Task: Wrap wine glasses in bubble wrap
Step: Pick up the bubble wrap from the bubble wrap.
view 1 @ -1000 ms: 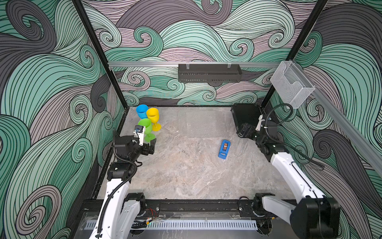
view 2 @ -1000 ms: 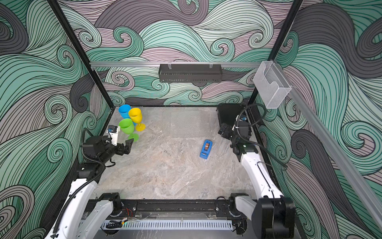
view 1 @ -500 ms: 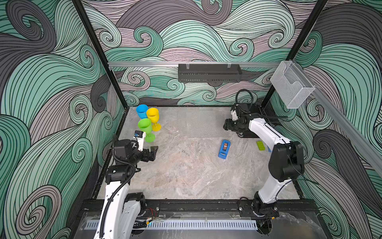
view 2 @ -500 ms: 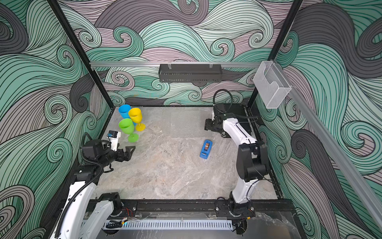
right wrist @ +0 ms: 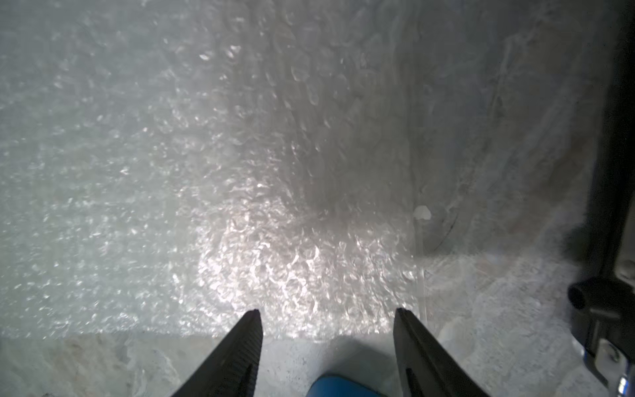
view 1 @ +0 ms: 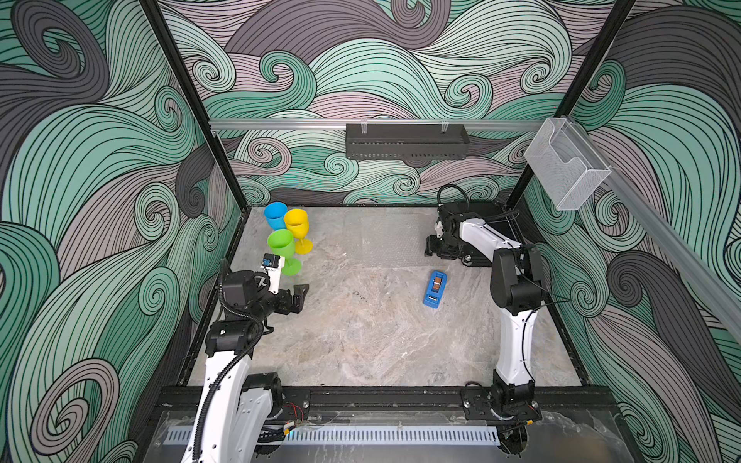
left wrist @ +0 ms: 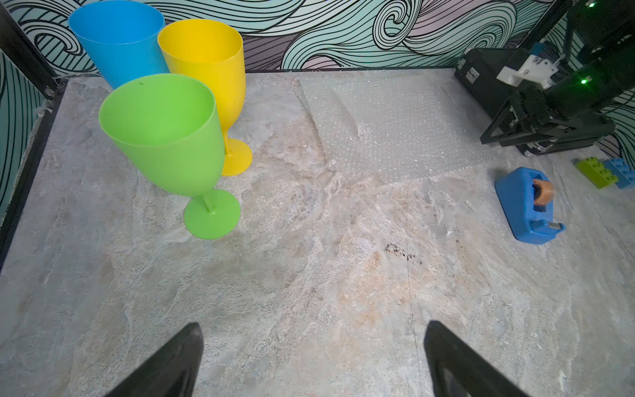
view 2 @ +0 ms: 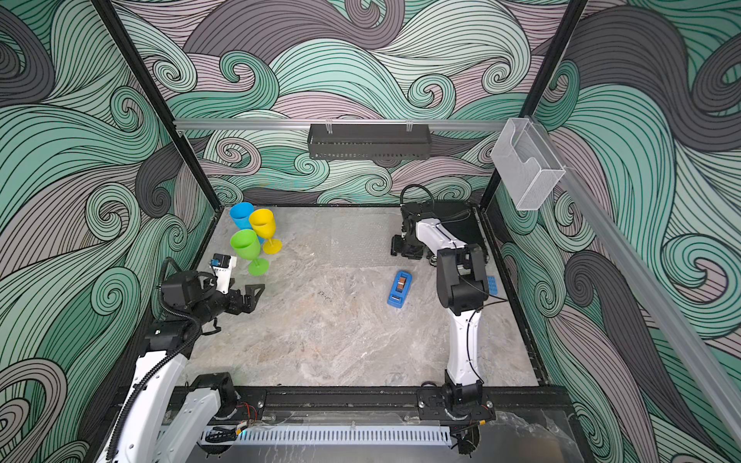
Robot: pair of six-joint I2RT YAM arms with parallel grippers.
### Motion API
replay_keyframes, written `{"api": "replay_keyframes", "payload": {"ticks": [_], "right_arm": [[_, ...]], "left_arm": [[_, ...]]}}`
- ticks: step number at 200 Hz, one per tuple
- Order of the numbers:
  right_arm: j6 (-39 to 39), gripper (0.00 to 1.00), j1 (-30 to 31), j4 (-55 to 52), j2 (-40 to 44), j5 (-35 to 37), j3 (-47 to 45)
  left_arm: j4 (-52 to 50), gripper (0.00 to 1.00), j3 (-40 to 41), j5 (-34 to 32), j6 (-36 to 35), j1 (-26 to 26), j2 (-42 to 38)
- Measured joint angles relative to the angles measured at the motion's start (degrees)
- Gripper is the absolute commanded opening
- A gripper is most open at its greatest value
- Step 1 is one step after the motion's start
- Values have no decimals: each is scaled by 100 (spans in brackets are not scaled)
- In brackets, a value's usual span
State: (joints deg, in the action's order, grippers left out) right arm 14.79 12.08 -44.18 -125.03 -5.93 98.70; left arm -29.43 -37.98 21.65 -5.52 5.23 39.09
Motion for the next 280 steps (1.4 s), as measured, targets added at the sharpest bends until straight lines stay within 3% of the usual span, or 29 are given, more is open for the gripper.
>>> {"api": "replay_keyframes", "payload": {"ticks": [28, 130, 220, 280], "right_arm": [[-96, 56, 109, -94, -275, 208, 94], [-245, 0, 195, -227, -153, 431, 28], [-212, 0, 212, -428, 584, 201, -9], [48, 0, 525, -800, 1126, -409, -155]], "left_arm": [[2, 99, 0, 20, -4, -2, 0], [33, 99, 0, 55, -7, -15, 7], [37, 99, 0, 66, -28, -52, 4], [68, 99, 2, 59, -46, -57, 2]]}}
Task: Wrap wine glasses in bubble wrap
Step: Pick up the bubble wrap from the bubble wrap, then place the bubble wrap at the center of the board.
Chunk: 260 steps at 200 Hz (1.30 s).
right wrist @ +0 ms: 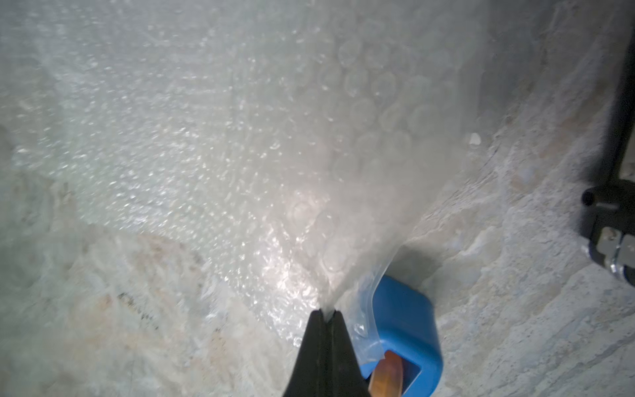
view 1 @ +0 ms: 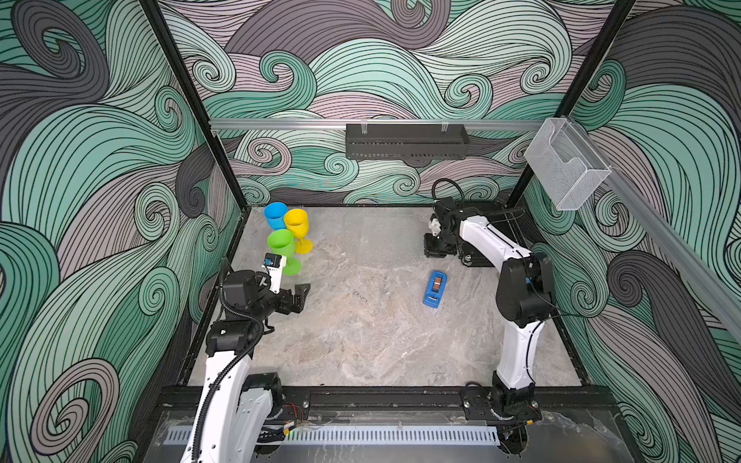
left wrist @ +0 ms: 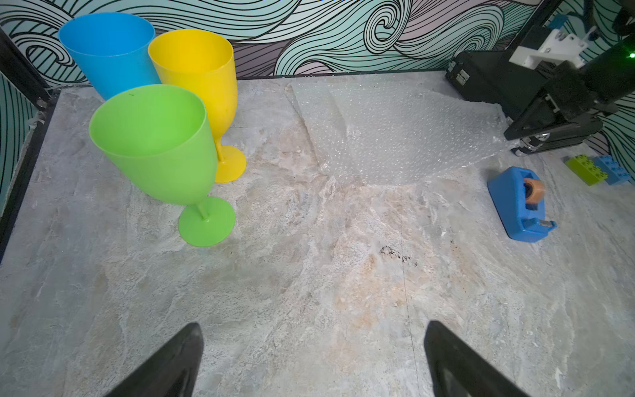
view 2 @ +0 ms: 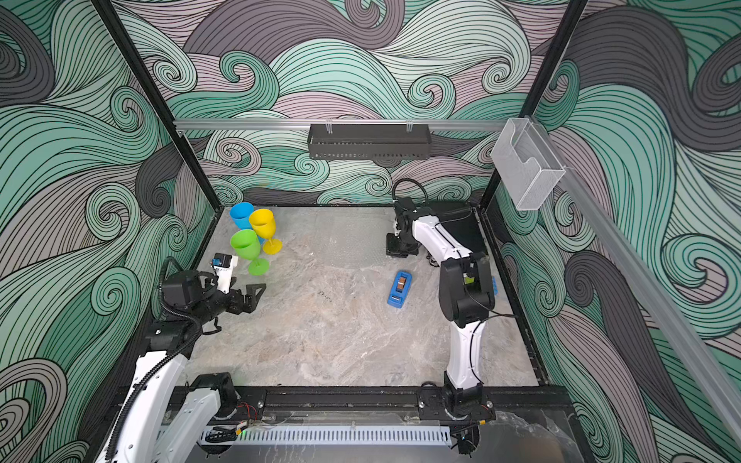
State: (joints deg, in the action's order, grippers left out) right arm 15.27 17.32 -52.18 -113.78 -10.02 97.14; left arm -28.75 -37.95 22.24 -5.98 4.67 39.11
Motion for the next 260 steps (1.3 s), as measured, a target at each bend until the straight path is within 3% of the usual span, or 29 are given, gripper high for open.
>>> {"api": "replay_keyframes", "payload": {"ticks": [107, 175, 260], "right_arm": [[382, 0, 2162, -151, 1495, -310, -2006], [1652, 0, 2483, 699, 2157, -66, -3722], [3355, 0, 2649, 1700, 3344, 557, -4874]], "left_arm": [[-22, 99, 0, -96, -15, -72, -50], [-144, 89, -455, -490, -122, -181, 153], [-487, 86, -1685, -916, -216, -332, 1692]]}}
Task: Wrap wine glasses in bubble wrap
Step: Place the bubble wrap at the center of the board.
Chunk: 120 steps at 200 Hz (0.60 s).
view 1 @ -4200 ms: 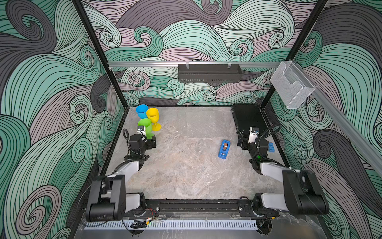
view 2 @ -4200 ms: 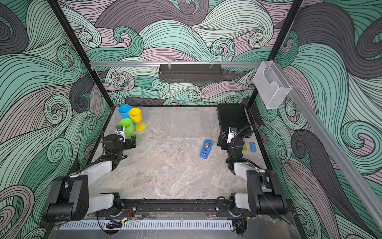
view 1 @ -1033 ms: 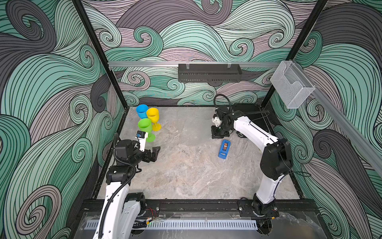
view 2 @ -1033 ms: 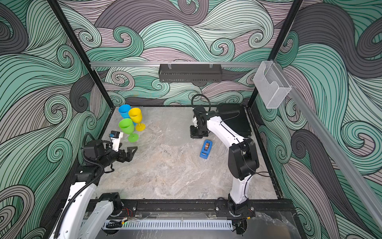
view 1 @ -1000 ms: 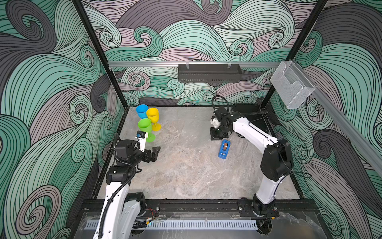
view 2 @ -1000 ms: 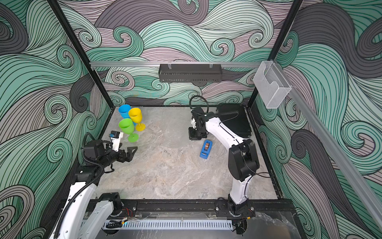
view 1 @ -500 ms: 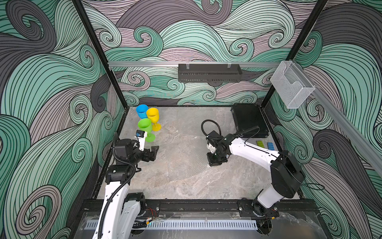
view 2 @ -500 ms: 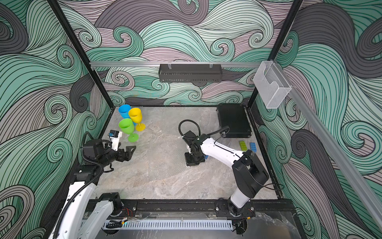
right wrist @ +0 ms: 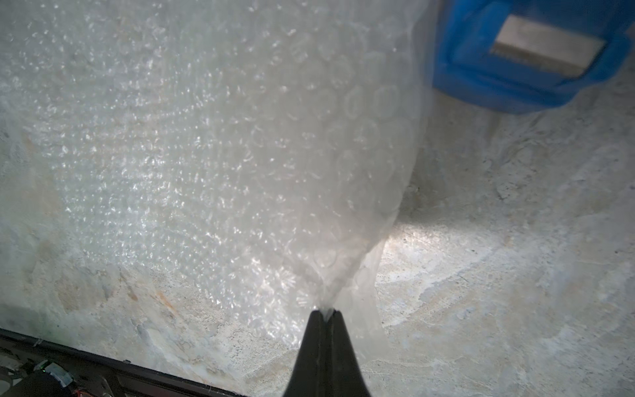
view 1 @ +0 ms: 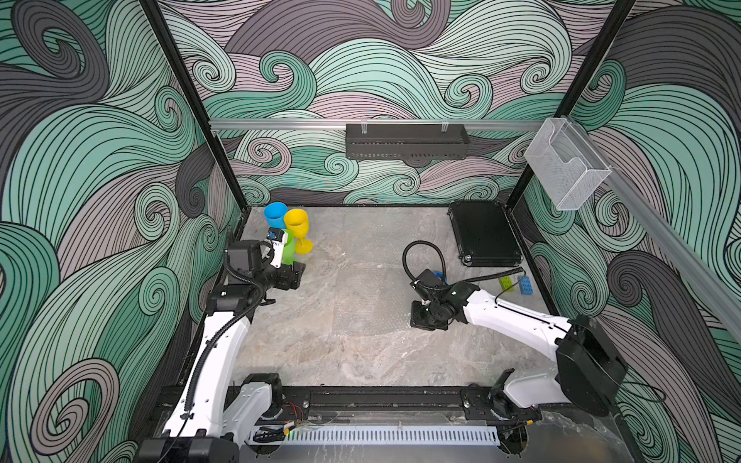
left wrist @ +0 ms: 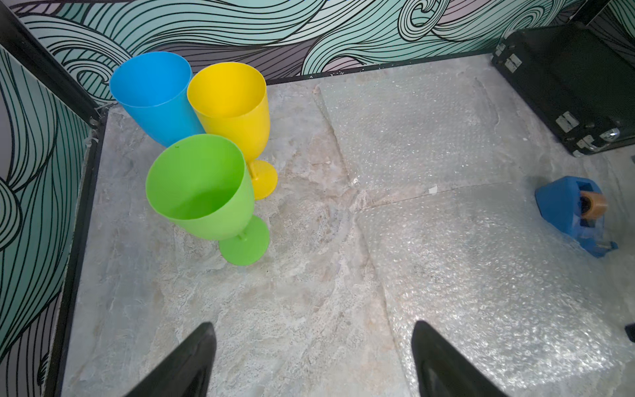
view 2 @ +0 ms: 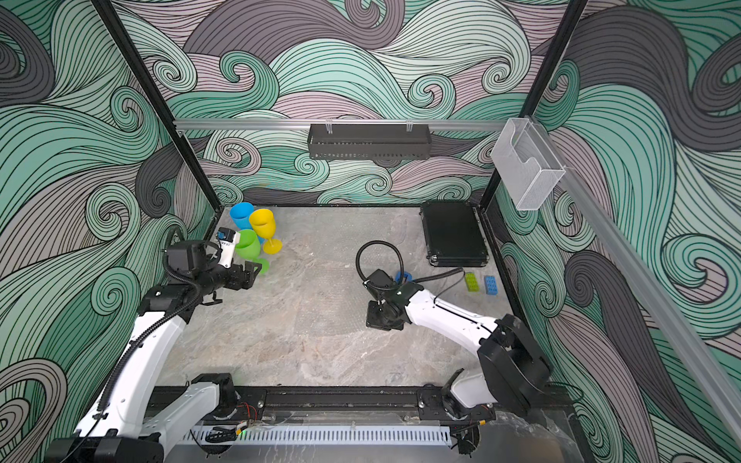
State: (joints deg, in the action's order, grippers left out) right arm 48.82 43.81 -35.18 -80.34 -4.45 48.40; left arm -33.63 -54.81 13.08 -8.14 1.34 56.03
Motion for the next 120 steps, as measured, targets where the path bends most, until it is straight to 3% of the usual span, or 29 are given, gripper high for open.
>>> {"api": "replay_keyframes", "payload": {"ticks": [52, 120], "right_arm": [[-33, 0, 291, 175, -859, -160, 229], [-649, 2, 289, -138, -1001, 15, 461]], "left_arm": [[-286, 74, -660, -240, -243, 0, 693], [-612, 73, -1228, -409, -389, 0, 1429]]}}
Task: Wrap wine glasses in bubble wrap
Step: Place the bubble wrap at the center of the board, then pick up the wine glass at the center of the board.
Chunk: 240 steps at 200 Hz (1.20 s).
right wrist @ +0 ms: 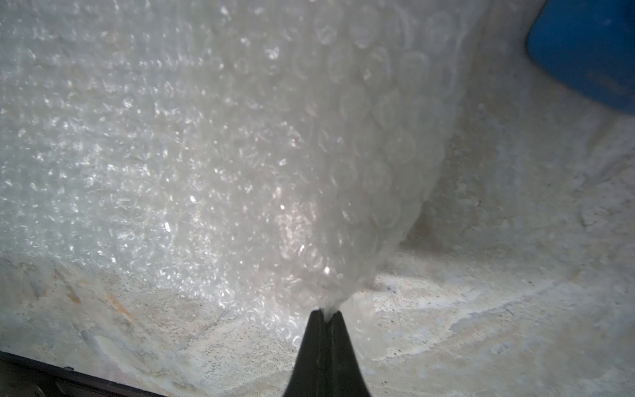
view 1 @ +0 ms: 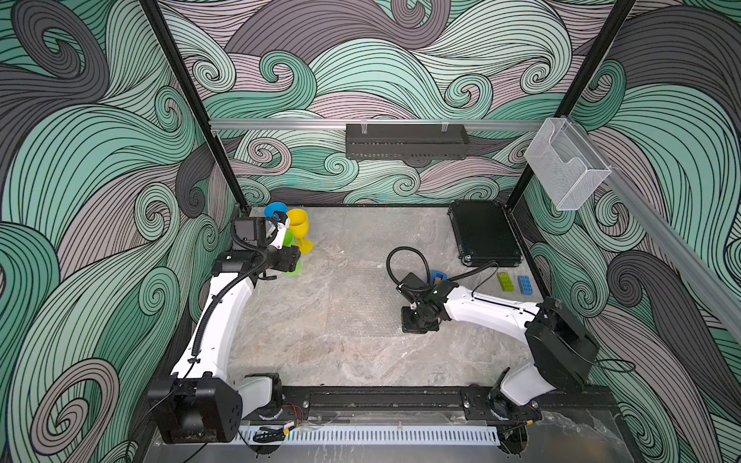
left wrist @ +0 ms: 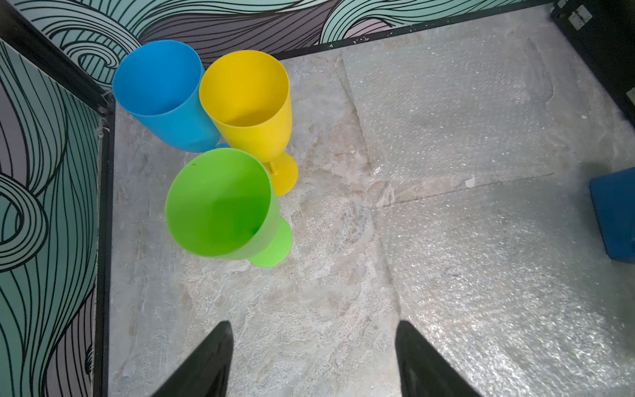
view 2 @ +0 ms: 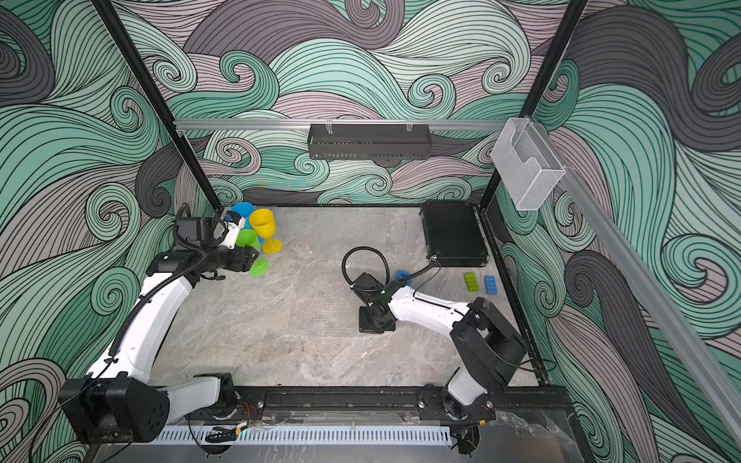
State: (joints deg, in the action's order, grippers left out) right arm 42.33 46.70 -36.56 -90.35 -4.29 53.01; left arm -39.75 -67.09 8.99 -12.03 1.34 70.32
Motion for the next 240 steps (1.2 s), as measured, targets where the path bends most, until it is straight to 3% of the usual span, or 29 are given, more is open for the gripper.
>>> {"api": "replay_keyframes", "payload": {"ticks": [16, 47, 83, 118, 155, 171, 216, 240], "right_arm": [[-127, 9, -9, -107, 0, 39, 2], [-326, 38, -33, -306, 31, 76, 33], [-570, 63, -44, -584, 350, 87, 286], [-737, 71, -46, -793, 929, 94, 323], [-964, 75, -70, -981, 1556, 212, 323], [-1080, 76, -76, -1080, 1829, 293, 323], [-1475, 80, -155, -1224, 2334, 409, 321], [-1742, 80, -216, -1287, 2500, 433, 339]], "left_arm": [[-96, 71, -105, -52, -42, 0, 177], [-247, 65, -498, -96, -136, 0, 636], [-442, 56, -1165, -129, -254, 0, 1344], [-734, 50, -1843, -133, -332, -2, 2181], [-1147, 31, -2605, -304, -393, -15, 2966], [-1311, 27, -2868, -389, -374, -20, 3248], [-1517, 0, -2892, -476, -323, -50, 3434], [-1460, 0, -2664, -468, -295, -81, 3259]]}}
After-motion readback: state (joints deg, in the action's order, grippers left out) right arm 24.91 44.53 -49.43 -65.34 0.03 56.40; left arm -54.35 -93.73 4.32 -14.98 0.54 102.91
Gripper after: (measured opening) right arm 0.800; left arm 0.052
